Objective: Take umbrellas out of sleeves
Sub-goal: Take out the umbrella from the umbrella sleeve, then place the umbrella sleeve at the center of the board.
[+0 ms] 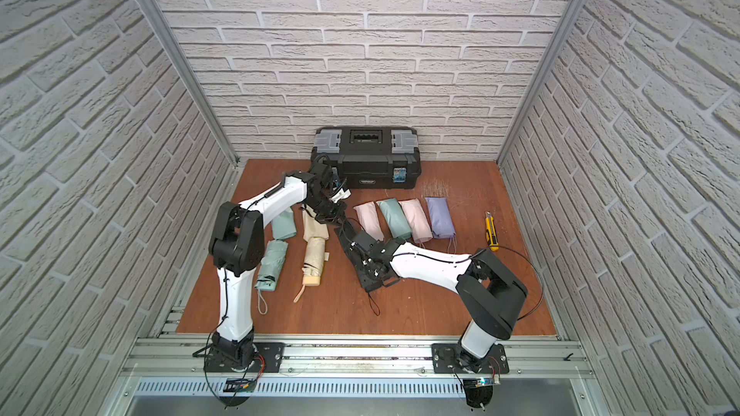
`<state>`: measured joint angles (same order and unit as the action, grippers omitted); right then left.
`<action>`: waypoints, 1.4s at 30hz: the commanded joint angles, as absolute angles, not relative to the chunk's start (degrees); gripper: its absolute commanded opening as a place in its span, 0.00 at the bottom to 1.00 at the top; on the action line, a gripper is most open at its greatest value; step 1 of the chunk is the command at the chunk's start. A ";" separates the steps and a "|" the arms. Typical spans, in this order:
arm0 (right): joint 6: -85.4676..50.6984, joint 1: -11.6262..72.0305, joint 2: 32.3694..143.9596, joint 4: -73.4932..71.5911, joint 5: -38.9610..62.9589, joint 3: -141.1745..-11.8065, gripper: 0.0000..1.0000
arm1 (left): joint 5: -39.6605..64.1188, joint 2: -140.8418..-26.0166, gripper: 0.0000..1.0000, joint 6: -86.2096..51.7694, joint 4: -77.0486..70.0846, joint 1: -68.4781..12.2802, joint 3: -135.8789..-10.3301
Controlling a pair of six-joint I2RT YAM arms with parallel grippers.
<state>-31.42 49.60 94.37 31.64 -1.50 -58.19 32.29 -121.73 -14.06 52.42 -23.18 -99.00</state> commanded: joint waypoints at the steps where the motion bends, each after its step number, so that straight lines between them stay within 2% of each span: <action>1: -32.86 51.15 93.43 36.39 0.09 -56.65 0.40 | 28.41 -122.84 0.00 -12.53 49.23 -21.29 -101.40; 30: -34.45 52.56 93.16 36.12 -1.31 -53.79 0.40 | 19.34 -129.74 0.00 -1.82 60.40 -20.83 -116.10; 42: -34.67 52.74 93.68 36.36 -1.82 -55.18 0.40 | 11.50 -136.60 0.00 5.71 69.91 -22.29 -131.56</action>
<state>-33.95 52.25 94.35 34.37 -1.93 -54.11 14.57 -135.02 1.61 64.75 -21.89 -128.22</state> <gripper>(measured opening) 0.404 0.048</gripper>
